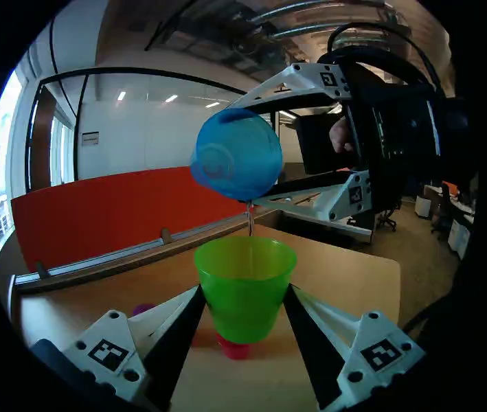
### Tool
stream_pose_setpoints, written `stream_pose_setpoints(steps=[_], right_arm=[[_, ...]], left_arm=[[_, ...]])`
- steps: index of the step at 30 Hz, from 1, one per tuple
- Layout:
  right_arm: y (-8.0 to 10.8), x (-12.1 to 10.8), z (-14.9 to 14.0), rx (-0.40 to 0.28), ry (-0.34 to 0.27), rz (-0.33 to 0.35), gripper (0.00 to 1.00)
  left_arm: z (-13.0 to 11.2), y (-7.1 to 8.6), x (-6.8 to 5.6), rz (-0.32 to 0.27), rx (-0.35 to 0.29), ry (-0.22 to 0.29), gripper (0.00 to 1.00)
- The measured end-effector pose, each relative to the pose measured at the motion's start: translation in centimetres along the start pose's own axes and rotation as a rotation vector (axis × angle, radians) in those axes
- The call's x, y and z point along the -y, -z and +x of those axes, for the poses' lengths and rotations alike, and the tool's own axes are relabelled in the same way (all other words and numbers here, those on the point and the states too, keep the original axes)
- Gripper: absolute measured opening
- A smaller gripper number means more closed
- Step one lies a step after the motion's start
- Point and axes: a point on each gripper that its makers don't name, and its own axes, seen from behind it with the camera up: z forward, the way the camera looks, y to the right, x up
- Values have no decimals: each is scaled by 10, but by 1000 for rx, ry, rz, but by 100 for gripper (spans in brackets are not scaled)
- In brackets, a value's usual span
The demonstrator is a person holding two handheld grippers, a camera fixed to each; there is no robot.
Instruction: Pour water
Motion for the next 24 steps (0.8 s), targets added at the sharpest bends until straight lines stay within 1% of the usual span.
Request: stream_pose_setpoints(steps=[8,24], right_arm=[[-2,-2,-4,0,23,-1,90],[-3,-4,-12,-2,46,2,89]], left_arm=[[0,0,0,0,0,-1,80],[0,0,1,2,-1,2,80]])
